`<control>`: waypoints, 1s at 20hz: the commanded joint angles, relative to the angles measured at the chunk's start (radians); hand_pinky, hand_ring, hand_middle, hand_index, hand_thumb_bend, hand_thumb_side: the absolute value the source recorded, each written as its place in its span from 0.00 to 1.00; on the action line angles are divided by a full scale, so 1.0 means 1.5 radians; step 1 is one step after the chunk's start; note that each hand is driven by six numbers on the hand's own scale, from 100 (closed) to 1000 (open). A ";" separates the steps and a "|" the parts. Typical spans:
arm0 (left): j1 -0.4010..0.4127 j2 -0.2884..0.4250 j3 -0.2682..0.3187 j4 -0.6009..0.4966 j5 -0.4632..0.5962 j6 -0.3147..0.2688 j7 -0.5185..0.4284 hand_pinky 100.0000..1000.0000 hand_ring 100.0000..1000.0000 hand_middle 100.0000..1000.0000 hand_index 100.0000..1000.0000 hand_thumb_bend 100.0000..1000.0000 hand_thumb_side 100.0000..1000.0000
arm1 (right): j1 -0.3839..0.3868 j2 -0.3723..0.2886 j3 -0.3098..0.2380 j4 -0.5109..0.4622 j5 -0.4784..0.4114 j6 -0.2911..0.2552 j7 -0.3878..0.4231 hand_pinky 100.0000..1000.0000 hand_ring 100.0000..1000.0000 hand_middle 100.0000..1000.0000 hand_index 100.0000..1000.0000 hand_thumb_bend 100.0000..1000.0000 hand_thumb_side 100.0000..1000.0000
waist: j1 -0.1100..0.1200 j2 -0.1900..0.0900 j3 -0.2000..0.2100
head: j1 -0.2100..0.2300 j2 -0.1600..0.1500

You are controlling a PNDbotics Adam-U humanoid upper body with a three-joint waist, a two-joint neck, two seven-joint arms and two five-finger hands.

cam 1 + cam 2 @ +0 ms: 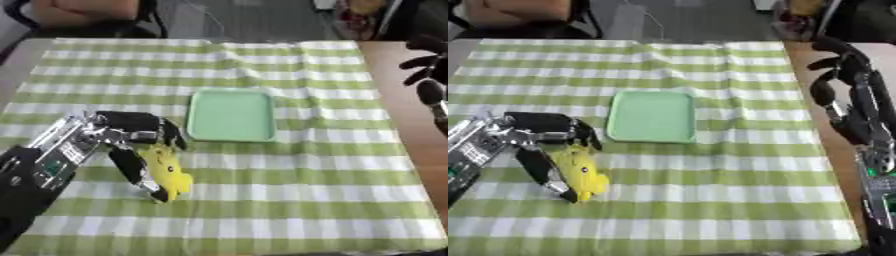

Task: Pick up objects on the table and place them in the box.

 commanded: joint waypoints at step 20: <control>0.002 0.005 0.013 0.047 -0.019 -0.010 -0.001 0.54 0.56 0.63 0.76 0.84 0.59 | -0.015 -0.006 -0.003 -0.008 -0.002 -0.002 0.003 0.46 0.63 0.77 0.91 0.67 0.95 | -0.001 -0.005 0.000 | 0.003 -0.007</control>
